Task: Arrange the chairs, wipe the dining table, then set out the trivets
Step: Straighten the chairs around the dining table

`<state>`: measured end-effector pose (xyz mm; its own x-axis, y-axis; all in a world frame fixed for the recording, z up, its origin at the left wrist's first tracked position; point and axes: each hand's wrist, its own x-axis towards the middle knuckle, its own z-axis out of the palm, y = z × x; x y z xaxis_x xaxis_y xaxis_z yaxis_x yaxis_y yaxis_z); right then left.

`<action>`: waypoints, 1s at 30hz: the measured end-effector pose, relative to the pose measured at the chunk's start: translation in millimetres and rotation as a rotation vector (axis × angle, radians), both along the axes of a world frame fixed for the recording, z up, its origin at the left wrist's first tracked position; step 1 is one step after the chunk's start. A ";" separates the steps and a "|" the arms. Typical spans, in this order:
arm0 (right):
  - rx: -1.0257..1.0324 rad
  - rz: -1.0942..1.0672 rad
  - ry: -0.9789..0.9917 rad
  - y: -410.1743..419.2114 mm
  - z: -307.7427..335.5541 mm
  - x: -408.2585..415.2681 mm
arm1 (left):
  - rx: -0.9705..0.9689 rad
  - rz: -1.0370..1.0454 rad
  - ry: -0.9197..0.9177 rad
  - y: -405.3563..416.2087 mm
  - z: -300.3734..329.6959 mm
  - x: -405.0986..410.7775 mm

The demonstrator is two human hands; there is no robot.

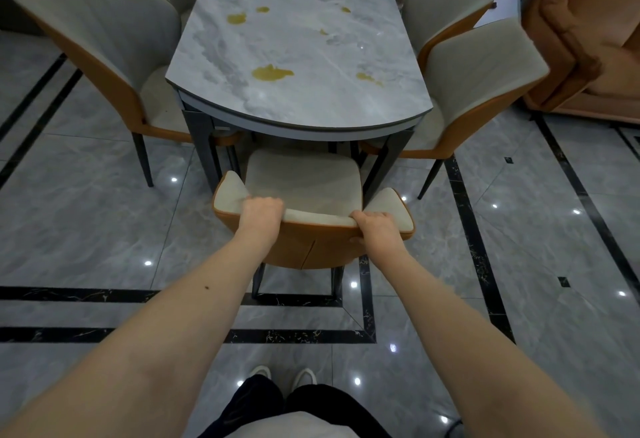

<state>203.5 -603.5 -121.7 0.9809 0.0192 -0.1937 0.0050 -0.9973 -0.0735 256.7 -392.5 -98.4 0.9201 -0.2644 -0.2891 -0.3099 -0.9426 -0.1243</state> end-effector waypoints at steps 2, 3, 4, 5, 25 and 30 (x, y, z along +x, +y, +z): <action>-0.009 -0.004 0.008 0.4 -0.4 1.0 | 0.003 0.009 0.002 -0.7 0.4 0.2; -0.006 -0.003 0.001 0.7 -1.2 1.0 | 0.009 0.010 0.002 -0.5 0.6 0.0; -0.001 -0.003 -0.006 0.3 -1.0 0.8 | 0.016 0.007 0.000 -1.2 1.1 0.6; 0.000 -0.003 -0.004 0.4 -0.5 0.7 | 0.020 0.005 -0.001 -1.5 1.1 0.4; -0.027 0.030 0.034 0.5 4.8 5.6 | 0.064 -0.039 0.011 -2.0 7.0 5.5; -0.033 0.057 0.029 -0.9 4.4 8.8 | 0.058 -0.043 0.025 0.3 6.3 10.0</action>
